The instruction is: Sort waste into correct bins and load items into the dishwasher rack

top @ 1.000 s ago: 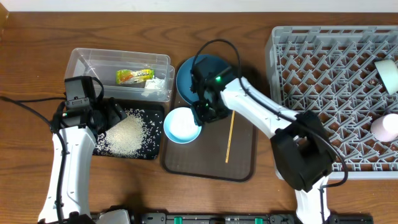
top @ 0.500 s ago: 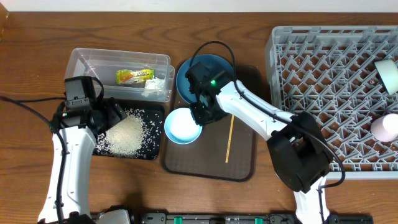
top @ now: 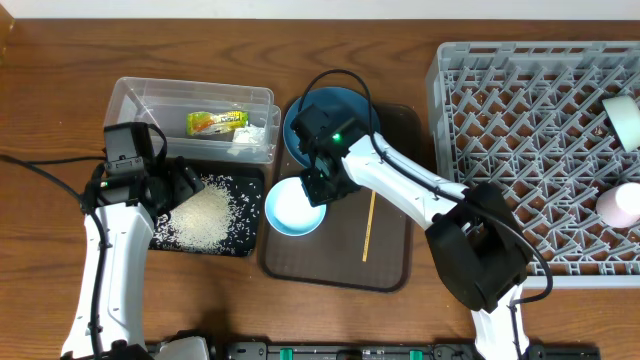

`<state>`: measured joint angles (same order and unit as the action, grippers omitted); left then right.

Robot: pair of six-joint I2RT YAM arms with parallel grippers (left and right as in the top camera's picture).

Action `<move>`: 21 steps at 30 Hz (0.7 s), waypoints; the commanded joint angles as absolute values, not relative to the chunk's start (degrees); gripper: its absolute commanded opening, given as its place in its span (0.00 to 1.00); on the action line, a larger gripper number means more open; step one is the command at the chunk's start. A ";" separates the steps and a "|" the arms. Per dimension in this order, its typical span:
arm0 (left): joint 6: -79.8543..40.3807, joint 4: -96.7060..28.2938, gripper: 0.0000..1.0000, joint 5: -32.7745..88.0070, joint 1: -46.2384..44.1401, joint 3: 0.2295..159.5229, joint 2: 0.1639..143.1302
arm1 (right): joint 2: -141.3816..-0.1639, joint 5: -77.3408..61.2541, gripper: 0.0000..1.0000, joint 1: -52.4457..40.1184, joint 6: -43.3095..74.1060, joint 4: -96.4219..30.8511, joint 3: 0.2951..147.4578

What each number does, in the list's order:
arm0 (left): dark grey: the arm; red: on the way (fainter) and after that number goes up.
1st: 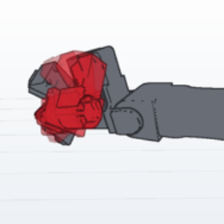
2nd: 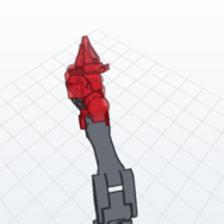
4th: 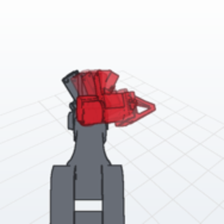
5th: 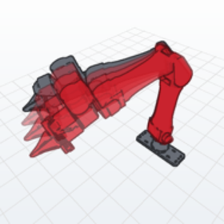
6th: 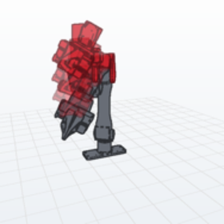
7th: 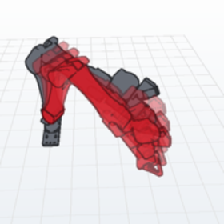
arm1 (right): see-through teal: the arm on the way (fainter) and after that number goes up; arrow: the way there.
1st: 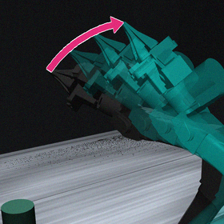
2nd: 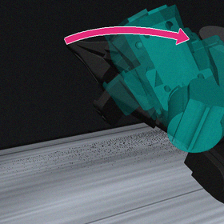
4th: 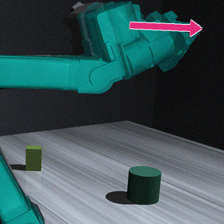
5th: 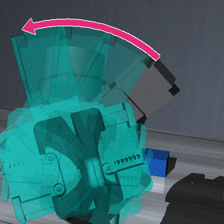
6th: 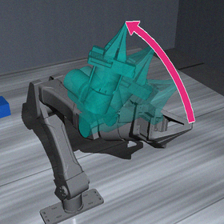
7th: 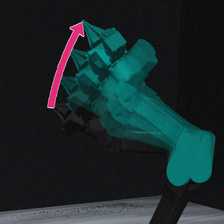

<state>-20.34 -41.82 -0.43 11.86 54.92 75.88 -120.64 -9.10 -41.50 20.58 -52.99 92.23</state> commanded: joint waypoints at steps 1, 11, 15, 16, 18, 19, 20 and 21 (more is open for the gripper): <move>-20.43 -41.95 0.91 -1.10 12.05 55.51 75.59 | -121.78 -7.97 0.01 -41.93 20.75 -53.41 92.07; -20.43 -41.98 0.91 -1.10 12.05 55.51 75.59 | -113.40 -1.37 0.01 -39.13 17.87 -55.81 92.14; -20.45 -41.95 0.91 -1.10 12.05 55.51 75.59 | -106.41 5.93 0.01 -36.05 17.72 -55.57 92.14; -20.45 -41.95 0.91 -1.10 12.05 55.51 75.59 | -104.68 8.60 0.01 -35.05 17.72 -55.46 92.14; -20.45 -41.95 0.91 -1.10 12.05 55.51 75.59 | -101.84 14.50 0.01 -33.01 17.72 -54.98 92.14; -20.45 -41.95 0.91 -1.10 12.05 55.51 75.59 | -100.53 18.04 0.01 -31.77 17.74 -54.59 92.14; -20.43 -41.98 0.91 -1.10 12.05 55.51 75.59 | -99.57 21.06 0.01 -30.68 17.74 -54.19 92.14; -20.43 -41.95 0.91 -1.10 12.05 55.51 75.59 | -98.63 24.53 0.01 -29.36 17.74 -53.56 92.14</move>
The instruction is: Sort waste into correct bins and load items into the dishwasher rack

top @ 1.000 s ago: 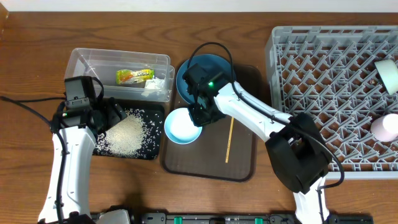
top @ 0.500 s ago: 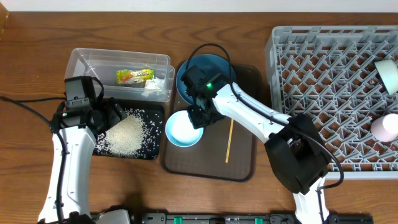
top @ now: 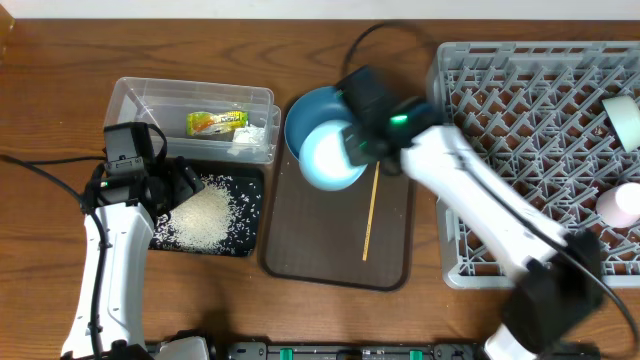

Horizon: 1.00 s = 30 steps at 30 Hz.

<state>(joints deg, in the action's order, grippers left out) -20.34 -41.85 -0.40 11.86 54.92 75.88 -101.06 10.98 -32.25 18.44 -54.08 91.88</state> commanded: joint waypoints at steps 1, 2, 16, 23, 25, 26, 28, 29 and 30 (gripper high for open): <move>-20.43 -41.95 0.91 -1.10 12.05 55.51 75.59 | -97.93 27.62 0.01 -28.18 17.74 -52.95 92.14; -20.43 -41.95 0.91 -1.10 12.05 55.51 75.59 | -97.36 31.38 0.01 -26.76 17.74 -52.10 92.14; -20.45 -41.95 0.91 -1.10 12.05 55.51 75.59 | -97.67 56.97 0.01 -6.39 4.23 -30.81 92.12; -20.43 -41.95 0.91 -1.10 12.05 55.51 75.59 | -99.72 57.01 0.01 1.74 -15.38 -19.92 92.12; -20.45 -41.95 0.91 -1.10 12.05 55.51 75.59 | -101.06 57.04 0.01 3.51 -20.51 -17.43 92.12; -20.45 -41.95 0.91 -1.10 12.05 55.51 75.59 | -102.00 57.08 0.01 4.49 -22.37 -15.92 92.12; -20.43 -41.98 0.91 -1.10 12.05 55.51 75.59 | -103.70 57.25 0.01 5.98 -25.47 -13.65 92.12; -20.45 -41.95 0.91 -1.10 12.05 55.51 75.59 | -104.57 57.28 0.01 6.55 -26.96 -12.67 92.12; -20.45 -41.95 0.91 -1.10 12.05 55.51 75.59 | -105.58 57.30 0.01 7.14 -28.38 -11.79 92.12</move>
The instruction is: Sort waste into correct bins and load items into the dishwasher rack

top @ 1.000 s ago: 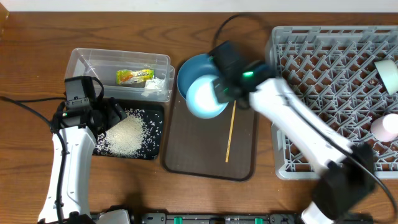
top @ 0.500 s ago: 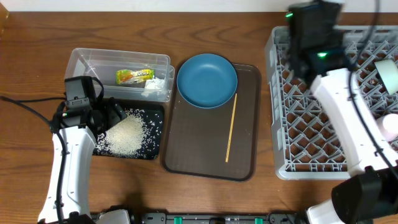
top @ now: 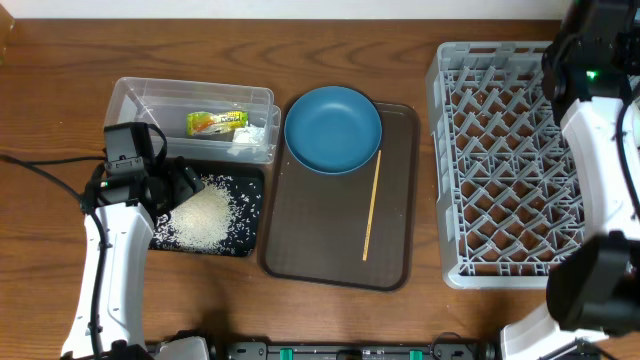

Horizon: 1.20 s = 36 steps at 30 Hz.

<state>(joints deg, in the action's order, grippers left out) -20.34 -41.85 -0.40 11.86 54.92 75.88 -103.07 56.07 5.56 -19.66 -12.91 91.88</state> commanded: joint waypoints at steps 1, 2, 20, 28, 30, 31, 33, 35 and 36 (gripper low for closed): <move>-20.43 -41.95 0.91 -1.10 12.05 55.51 75.59 | -106.69 57.84 0.01 7.64 -29.32 -10.87 92.12; -20.45 -41.95 0.91 -1.10 12.05 55.51 75.59 | -107.66 58.85 0.01 7.99 -29.45 -10.00 92.12; -20.43 -41.95 0.91 -1.10 12.05 55.51 75.59 | -118.26 61.04 0.01 4.80 -18.31 -17.17 92.07; -20.45 -41.95 0.91 -1.10 12.05 55.51 75.59 | -118.26 61.01 0.01 1.56 -12.53 -22.41 92.07; -20.43 -41.95 0.91 -1.10 12.05 55.51 75.59 | -118.26 60.95 0.01 0.78 -10.85 -24.05 92.07; -20.45 -41.95 0.91 -1.10 12.05 55.51 75.59 | -118.26 60.55 0.01 0.54 -10.13 -24.97 92.07; -20.43 -41.95 0.91 -1.10 12.05 55.51 75.59 | -118.26 58.46 0.01 0.10 -8.86 -26.96 92.07; -20.43 -41.98 0.91 -1.10 12.05 55.51 75.59 | -118.26 56.80 0.01 -0.10 -7.38 -28.86 92.07; -20.45 -41.98 0.91 -1.10 12.05 55.51 75.59 | -118.26 56.23 0.01 -0.19 -6.22 -29.78 92.07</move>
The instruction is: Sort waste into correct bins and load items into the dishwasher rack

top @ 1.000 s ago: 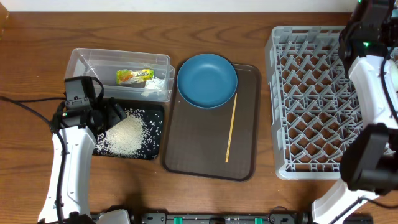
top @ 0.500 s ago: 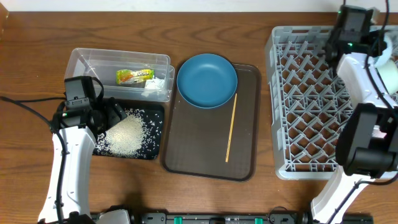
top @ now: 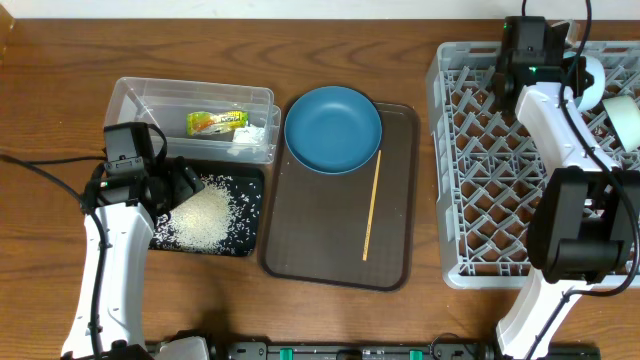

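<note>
A small pale-blue bowl (top: 593, 78) stands on edge at the far right of the grey dishwasher rack (top: 480, 150). My right gripper (top: 573, 72) reaches across the rack's far edge and is right against the bowl; its jaws are hidden by the wrist. A large blue plate (top: 333, 128) and a wooden chopstick (top: 371, 205) lie on the brown tray (top: 320, 250). My left gripper (top: 183, 183) hangs over the black tray of rice (top: 205, 215); its finger gap is not visible.
A clear plastic bin (top: 190, 95) holding a yellow-green wrapper (top: 216, 122) and crumpled paper sits behind the black tray. A white cup (top: 622, 106) lies in the rack by its right edge. My right arm runs down over the rack's right half.
My right wrist has moved left along the rack's far edge. The pale-blue bowl, hidden before, now shows on edge in the rack beside the gripper. The left arm has not moved.
My right gripper was at the small pale-blue bowl on the brown tray, in front of the blue plate. Then it held the bowl over the plate's right side. Later the arm was at the rack's far right corner, and now the bowl stands in the rack.
</note>
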`<state>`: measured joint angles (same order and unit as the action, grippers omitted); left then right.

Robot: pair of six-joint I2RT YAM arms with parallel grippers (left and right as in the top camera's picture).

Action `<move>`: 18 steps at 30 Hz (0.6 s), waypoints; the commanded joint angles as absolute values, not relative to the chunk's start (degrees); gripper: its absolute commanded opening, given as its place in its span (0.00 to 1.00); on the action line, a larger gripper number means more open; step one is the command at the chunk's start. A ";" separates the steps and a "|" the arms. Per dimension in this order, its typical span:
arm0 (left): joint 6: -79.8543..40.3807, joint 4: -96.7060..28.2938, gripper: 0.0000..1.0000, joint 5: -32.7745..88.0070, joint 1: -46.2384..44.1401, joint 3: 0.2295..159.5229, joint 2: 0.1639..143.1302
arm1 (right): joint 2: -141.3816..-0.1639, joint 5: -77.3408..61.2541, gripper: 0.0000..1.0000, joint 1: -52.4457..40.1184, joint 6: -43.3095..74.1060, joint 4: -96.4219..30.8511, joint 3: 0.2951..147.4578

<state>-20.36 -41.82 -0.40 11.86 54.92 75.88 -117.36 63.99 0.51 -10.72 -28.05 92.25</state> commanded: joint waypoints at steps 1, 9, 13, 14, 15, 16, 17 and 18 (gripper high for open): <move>-20.45 -41.98 0.91 -1.10 12.05 55.51 75.59 | -118.26 56.05 0.01 -0.21 -5.15 -30.61 92.07; -20.43 -41.95 0.91 -1.10 12.05 55.51 75.59 | -118.26 53.69 0.10 -1.50 -0.67 -38.02 92.07; -20.43 -41.95 0.91 -1.10 12.05 55.51 75.59 | -118.26 47.83 0.16 -2.11 -0.64 -42.37 92.07; -20.43 -41.95 0.91 -1.10 12.05 55.51 75.59 | -118.24 46.76 0.16 -2.24 -0.64 -42.98 92.07; -20.43 -41.95 0.92 -1.10 12.05 55.51 75.59 | -118.19 46.00 0.16 -2.35 -0.64 -43.18 92.07; -20.43 -41.95 0.91 -1.10 12.05 55.51 75.59 | -117.99 45.82 0.16 -2.50 -0.34 -43.31 92.07; -20.45 -41.95 0.91 -1.10 12.05 55.51 75.59 | -117.69 45.82 0.16 -2.68 0.27 -43.31 92.07; -20.43 -41.95 0.91 -1.10 12.05 55.51 75.59 | -117.32 45.78 0.17 -2.76 0.54 -43.27 92.09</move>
